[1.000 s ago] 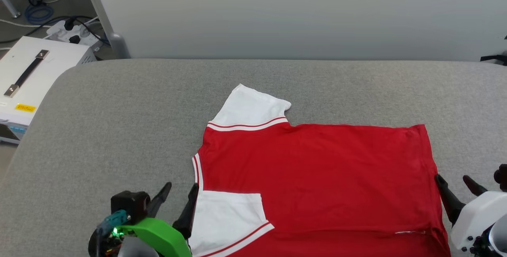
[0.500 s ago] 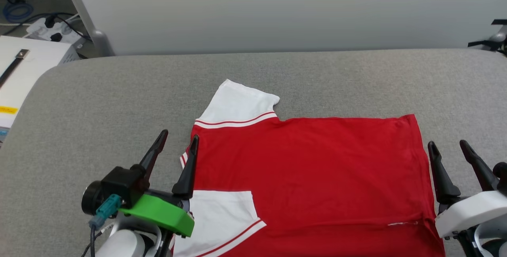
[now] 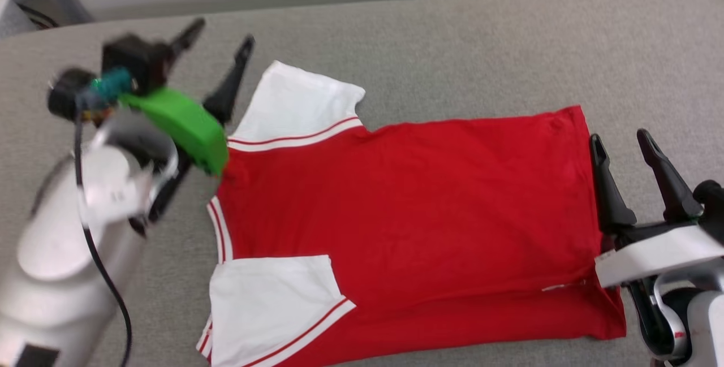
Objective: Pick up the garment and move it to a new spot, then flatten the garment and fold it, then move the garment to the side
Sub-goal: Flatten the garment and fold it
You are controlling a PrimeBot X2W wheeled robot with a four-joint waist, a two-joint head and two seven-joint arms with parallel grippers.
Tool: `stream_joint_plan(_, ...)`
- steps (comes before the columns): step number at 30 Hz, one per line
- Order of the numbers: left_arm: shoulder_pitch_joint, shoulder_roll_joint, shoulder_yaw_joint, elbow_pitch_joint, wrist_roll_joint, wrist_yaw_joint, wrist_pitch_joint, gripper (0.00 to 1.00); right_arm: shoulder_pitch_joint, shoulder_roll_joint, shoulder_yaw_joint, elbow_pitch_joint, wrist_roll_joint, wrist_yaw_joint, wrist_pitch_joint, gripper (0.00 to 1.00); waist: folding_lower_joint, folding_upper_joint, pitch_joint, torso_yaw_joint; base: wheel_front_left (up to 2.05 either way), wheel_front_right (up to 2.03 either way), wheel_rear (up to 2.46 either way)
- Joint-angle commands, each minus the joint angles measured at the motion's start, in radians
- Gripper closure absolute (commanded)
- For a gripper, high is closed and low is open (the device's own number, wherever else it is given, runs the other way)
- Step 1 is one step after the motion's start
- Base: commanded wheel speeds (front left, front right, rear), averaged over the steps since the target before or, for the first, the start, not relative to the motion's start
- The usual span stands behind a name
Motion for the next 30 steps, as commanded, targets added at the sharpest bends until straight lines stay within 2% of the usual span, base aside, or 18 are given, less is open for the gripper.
stream_joint_plan(1, -0.063, 0.015, -0.007, 0.022, -0.005, -0.016, 0.055, 0.0, -0.024, 0.008, 0.005, -0.009, -0.003, -0.001, -0.009, 0.0, 0.0, -0.0001, 0.104, -0.081, 0.0, 0.0, 0.0)
stream_joint_plan(9, -0.311, 0.059, -0.098, 0.199, -0.109, -0.057, 0.447, 0.0, -0.077, 0.025, 0.034, 0.004, 0.003, -0.001, -0.035, 0.0, 0.0, -0.0001, 0.196, -0.141, 0.0, 0.0, 0.0)
stream_joint_plan(13, -0.382, 0.07, -0.142, 0.268, -0.17, -0.06, 0.583, 0.0, -0.093, 0.033, 0.043, 0.031, 0.0, -0.001, -0.049, 0.0, 0.0, -0.0001, 0.23, -0.165, 0.0, 0.0, 0.0)
stream_joint_plan(21, -0.478, 0.099, -0.195, 0.396, -0.225, -0.06, 0.65, 0.0, -0.126, 0.038, 0.077, 0.066, 0.011, -0.001, -0.081, 0.0, 0.0, -0.0001, 0.292, -0.204, 0.0, 0.0, 0.0)
stream_joint_plan(25, -0.51, 0.095, -0.197, 0.482, -0.213, -0.04, 0.66, 0.0, -0.14, 0.036, 0.09, 0.075, 0.014, -0.001, -0.091, 0.0, 0.0, -0.0001, 0.312, -0.219, 0.0, 0.0, 0.0)
stream_joint_plan(29, -0.506, 0.075, -0.214, 0.537, -0.231, -0.044, 0.705, 0.0, -0.145, 0.036, 0.091, 0.082, 0.014, -0.001, -0.098, 0.0, 0.0, -0.0001, 0.317, -0.223, 0.0, 0.0, 0.0)
stream_joint_plan(30, -0.502, 0.069, -0.218, 0.547, -0.241, -0.046, 0.724, 0.12, -0.145, 0.037, 0.089, 0.083, 0.013, -0.001, -0.098, 0.0, 0.0, -0.0001, 0.317, -0.222, 0.0, 0.0, 0.0)
